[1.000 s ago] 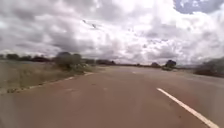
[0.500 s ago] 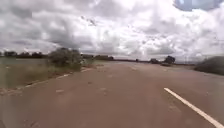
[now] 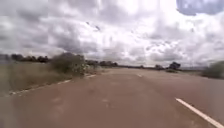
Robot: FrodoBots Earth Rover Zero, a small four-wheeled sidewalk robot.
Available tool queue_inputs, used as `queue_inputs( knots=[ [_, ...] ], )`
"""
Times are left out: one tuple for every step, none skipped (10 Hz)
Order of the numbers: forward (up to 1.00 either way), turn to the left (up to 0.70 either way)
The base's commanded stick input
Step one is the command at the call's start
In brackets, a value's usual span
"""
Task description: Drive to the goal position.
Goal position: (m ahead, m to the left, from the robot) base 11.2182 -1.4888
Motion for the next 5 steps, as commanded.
queue_inputs(
  knots=[
    [1.00,0.00],
    [1.00,0.00],
    [1.00,-0.03],
    [1.00,-0.07],
    [1.00,-0.18]
  ],
)
